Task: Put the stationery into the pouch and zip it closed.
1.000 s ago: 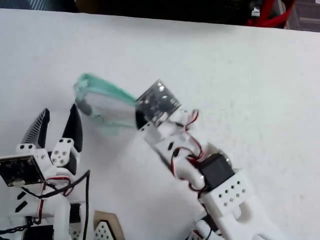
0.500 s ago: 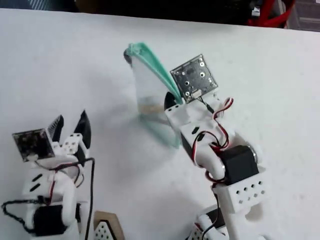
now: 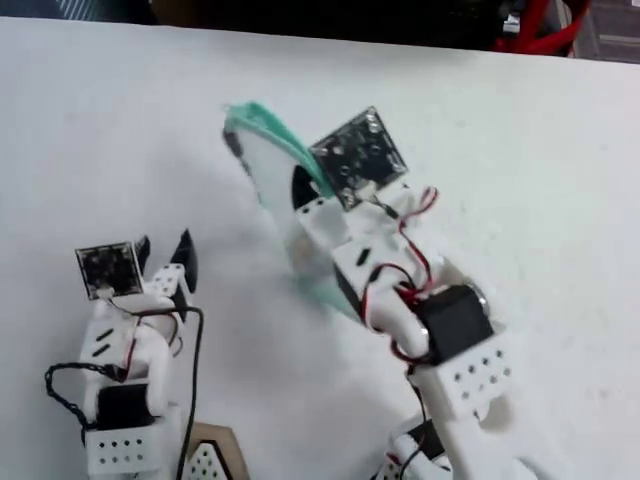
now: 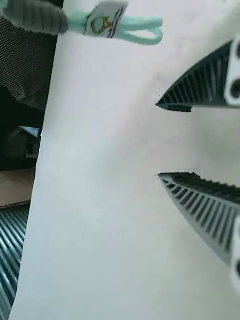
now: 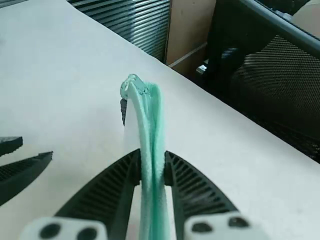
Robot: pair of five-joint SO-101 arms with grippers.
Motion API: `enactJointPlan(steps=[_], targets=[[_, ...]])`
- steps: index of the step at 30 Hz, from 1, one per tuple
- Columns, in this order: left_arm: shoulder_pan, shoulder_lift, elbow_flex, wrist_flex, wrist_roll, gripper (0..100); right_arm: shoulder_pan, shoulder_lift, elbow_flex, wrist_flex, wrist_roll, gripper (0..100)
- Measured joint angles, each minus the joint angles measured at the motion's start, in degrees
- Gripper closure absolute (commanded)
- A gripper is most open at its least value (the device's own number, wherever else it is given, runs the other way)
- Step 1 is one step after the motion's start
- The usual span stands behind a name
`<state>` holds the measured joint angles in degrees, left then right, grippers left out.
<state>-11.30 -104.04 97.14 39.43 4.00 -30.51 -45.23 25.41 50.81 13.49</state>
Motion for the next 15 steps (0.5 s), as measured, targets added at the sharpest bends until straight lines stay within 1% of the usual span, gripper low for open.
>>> enactJointPlan(steps=[3, 5, 10, 15], targets=[[2.2, 0.0, 0.0, -0.1, -0.2, 80, -0.6, 3.6, -0.5, -4.3, -0.3, 98.0], [3.4, 0.0, 0.0, -0.1, -0.2, 80, -0.7, 6.4, -2.4, -6.1, -1.9, 98.0], [5.5, 0.0, 0.0, 0.0, -0.2, 80, 0.4, 12.7, -12.0, -6.5, -7.9, 98.0], [5.8, 0.0, 0.0, 0.0, -0.2, 80, 1.7, 16.4, -22.2, -6.1, -15.3, 98.0]])
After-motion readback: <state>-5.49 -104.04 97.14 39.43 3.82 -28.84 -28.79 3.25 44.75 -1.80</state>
